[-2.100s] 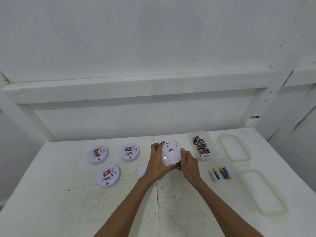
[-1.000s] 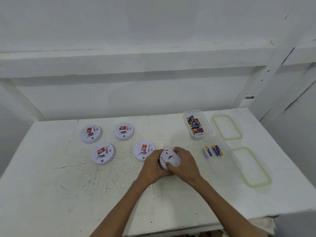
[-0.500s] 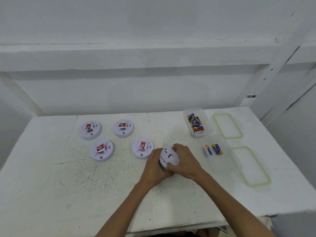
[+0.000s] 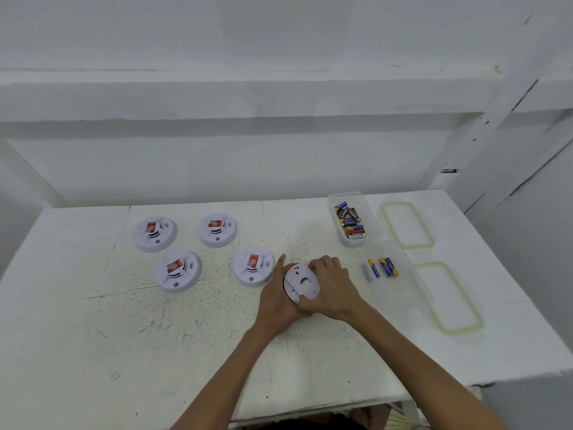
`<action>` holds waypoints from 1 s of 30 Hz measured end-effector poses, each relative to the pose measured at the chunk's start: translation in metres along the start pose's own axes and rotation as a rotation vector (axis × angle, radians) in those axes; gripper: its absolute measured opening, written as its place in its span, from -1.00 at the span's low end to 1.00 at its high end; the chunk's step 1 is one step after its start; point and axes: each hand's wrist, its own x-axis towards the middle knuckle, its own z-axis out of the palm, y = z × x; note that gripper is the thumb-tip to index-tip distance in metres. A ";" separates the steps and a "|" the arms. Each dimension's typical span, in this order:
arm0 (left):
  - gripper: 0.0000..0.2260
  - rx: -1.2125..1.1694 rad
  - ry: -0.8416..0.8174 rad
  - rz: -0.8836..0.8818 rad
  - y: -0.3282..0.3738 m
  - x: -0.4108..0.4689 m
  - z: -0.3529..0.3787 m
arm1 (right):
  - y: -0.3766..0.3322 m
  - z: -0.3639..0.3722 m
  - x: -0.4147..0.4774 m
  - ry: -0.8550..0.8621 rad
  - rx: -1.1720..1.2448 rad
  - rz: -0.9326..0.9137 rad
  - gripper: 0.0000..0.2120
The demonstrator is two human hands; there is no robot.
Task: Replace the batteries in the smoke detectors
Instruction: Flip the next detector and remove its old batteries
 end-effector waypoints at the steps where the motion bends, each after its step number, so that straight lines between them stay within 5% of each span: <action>1: 0.04 0.005 0.003 0.001 0.000 0.000 0.000 | 0.000 0.000 0.001 0.001 -0.012 -0.011 -0.19; 10: 0.03 0.043 0.025 -0.041 -0.008 0.002 0.003 | 0.004 -0.013 0.011 -0.132 -0.013 -0.112 -0.12; 15: 0.04 0.032 0.029 -0.019 -0.011 0.001 0.002 | 0.001 -0.021 0.013 -0.204 0.037 -0.118 -0.25; 25: 0.08 -0.007 -0.018 0.049 -0.006 0.001 0.000 | -0.028 -0.024 0.019 -0.253 -0.062 0.216 -0.24; 30: 0.21 0.034 -0.071 0.073 -0.013 0.005 0.005 | -0.026 -0.024 0.021 -0.250 -0.017 0.210 -0.60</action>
